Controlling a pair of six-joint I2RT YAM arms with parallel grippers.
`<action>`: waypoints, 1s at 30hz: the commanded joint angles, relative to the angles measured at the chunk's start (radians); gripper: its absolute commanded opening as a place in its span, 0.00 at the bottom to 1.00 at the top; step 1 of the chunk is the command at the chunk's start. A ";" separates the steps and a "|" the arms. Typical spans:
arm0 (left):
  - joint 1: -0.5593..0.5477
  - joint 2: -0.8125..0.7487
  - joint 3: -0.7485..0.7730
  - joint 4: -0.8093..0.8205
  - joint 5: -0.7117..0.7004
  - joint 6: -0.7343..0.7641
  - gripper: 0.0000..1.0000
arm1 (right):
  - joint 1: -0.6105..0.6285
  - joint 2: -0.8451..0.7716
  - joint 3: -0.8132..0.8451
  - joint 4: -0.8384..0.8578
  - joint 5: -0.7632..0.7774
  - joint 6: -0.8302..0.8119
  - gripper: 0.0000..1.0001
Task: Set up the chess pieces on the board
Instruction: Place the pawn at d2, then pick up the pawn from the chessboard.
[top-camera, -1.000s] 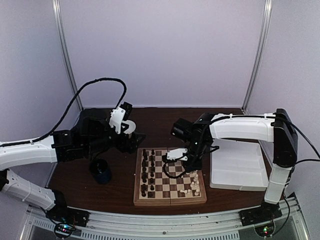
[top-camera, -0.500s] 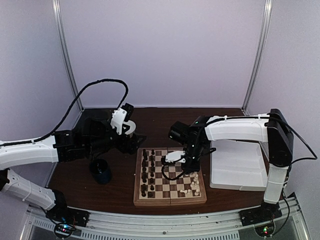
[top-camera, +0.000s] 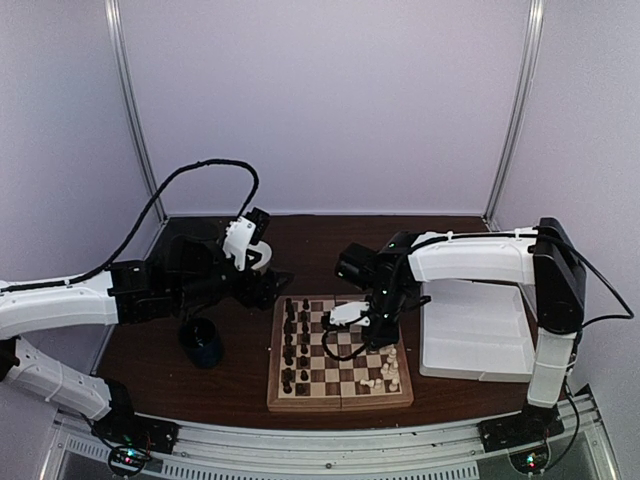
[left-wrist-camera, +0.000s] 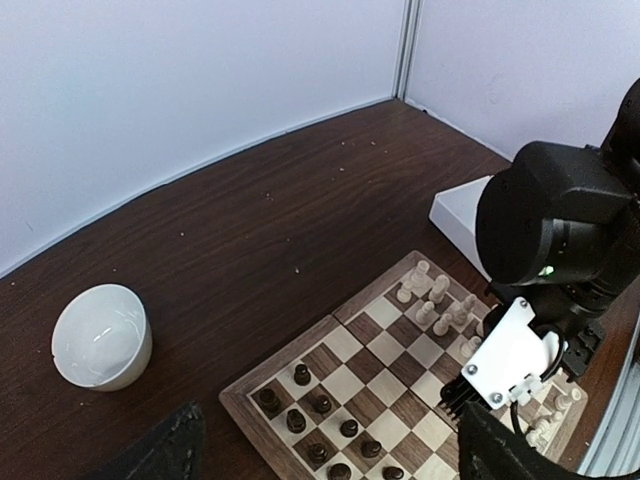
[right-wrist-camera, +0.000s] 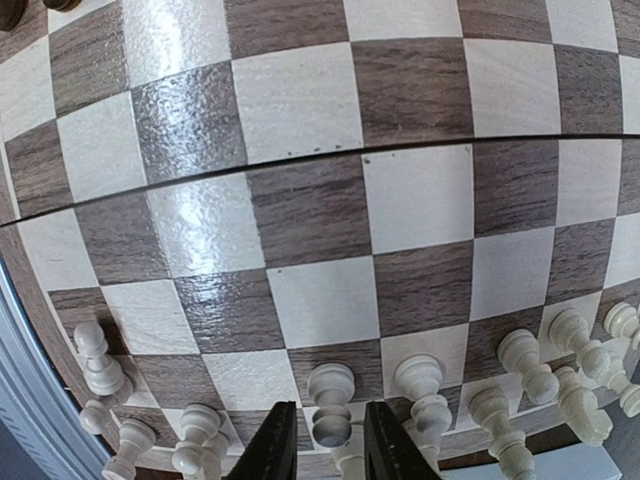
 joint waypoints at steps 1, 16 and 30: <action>0.007 0.018 0.022 -0.005 0.008 0.007 0.88 | 0.008 -0.035 0.047 -0.026 0.013 0.014 0.29; -0.077 0.217 0.070 -0.099 0.545 0.288 0.54 | -0.243 -0.520 -0.175 0.030 -0.253 0.013 0.40; -0.205 0.646 0.384 -0.204 0.571 0.480 0.44 | -0.387 -0.675 -0.282 0.093 -0.347 0.045 0.43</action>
